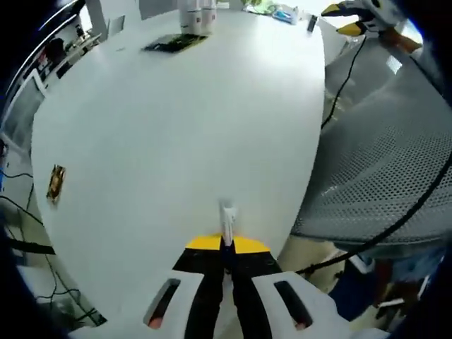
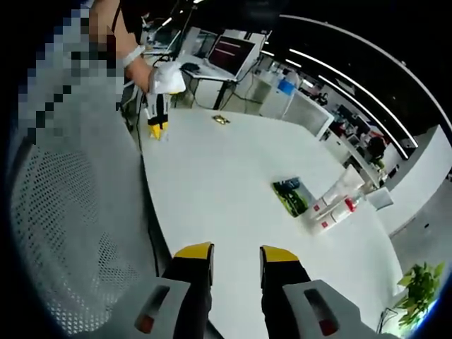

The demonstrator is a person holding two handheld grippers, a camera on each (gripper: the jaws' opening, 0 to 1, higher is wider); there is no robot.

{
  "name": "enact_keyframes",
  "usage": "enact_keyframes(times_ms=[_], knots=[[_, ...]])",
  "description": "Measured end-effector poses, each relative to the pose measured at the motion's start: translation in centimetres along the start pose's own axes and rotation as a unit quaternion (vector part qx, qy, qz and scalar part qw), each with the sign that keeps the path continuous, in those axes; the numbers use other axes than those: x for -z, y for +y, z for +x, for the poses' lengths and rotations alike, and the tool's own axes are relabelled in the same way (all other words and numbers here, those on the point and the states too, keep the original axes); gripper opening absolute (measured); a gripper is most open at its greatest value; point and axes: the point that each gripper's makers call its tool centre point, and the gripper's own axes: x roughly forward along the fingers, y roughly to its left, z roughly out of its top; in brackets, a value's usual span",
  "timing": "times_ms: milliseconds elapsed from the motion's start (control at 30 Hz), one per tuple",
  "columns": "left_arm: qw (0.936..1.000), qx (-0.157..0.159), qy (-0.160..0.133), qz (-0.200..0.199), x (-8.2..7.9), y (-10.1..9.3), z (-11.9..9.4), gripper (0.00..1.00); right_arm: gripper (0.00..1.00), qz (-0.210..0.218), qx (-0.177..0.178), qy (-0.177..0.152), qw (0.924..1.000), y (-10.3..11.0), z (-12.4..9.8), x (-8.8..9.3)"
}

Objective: Arrange the skincare products in the storage area until every visible bottle or jar stands upright without overlapping.

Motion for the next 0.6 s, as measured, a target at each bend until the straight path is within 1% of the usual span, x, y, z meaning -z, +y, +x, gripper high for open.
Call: enact_keyframes(times_ms=[33,100,133,200,233,267,300,333,367,400,433,467,500,533,600], knots=[[0.9999,-0.004,-0.01,-0.005,-0.7,-0.1,-0.2,0.0,0.2,0.0,0.0,0.0,1.0,0.0,0.0,0.0],[0.9979,-0.001,-0.053,-0.037,-3.3,-0.8,-0.8,0.0,0.19,0.001,0.001,0.001,1.0,-0.1,0.0,0.1],[0.9938,-0.003,-0.093,-0.06,-5.6,-1.0,-1.7,0.0,0.19,0.003,0.001,0.001,1.0,-0.1,0.0,0.1],[0.9872,-0.001,-0.131,-0.09,-8.4,-1.5,-2.8,0.0,0.19,0.006,0.002,0.002,1.0,-0.1,0.0,0.1],[0.9829,0.005,-0.152,-0.103,-10.0,-1.9,-3.5,0.0,0.18,0.007,0.001,0.001,1.0,-0.1,0.0,0.1],[0.9764,0.006,-0.187,-0.108,-12.1,-2.3,-4.5,0.0,0.18,0.009,0.0,0.0,1.0,-0.1,0.0,0.1],[0.9706,0.015,-0.208,-0.121,-13.5,-2.9,-5.1,0.0,0.18,0.009,-0.001,-0.001,1.0,0.0,0.0,0.0],[0.9613,0.036,-0.24,-0.131,-15.6,-4.2,-6.0,0.0,0.17,0.012,-0.003,-0.005,0.9999,0.0,-0.1,-0.1],[0.9566,0.041,-0.259,-0.128,-16.8,-4.9,-6.5,0.0,0.17,0.018,-0.005,-0.012,0.9998,0.0,-0.2,-0.4],[0.9522,0.049,-0.272,-0.129,-17.8,-5.6,-6.9,0.0,0.17,0.023,-0.007,-0.016,0.9996,0.0,-0.3,-0.5],[0.947,0.062,-0.287,-0.131,-19.1,-7.0,-7.1,0.0,0.17,0.028,-0.009,-0.023,0.9993,0.0,-0.3,-0.7],[0.9471,0.069,-0.286,-0.128,-19.4,-7.8,-7.1,0.0,0.18,0.033,-0.012,-0.03,0.9989,0.1,-0.4,-1.0],[0.9485,0.077,-0.287,-0.109,-20.0,-9.2,-6.8,0.0,0.18,0.04,-0.018,-0.04,0.9983,0.2,-0.5,-1.4],[0.9495,0.08,-0.286,-0.103,-20.3,-10.1,-6.6,0.0,0.18,0.045,-0.023,-0.054,0.9973,0.3,-0.7,-1.9],[0.9489,0.08,-0.286,-0.107,-20.8,-11.4,-6.0,0.0,0.18,0.055,-0.038,-0.085,0.9941,0.7,-1.2,-3.2]])
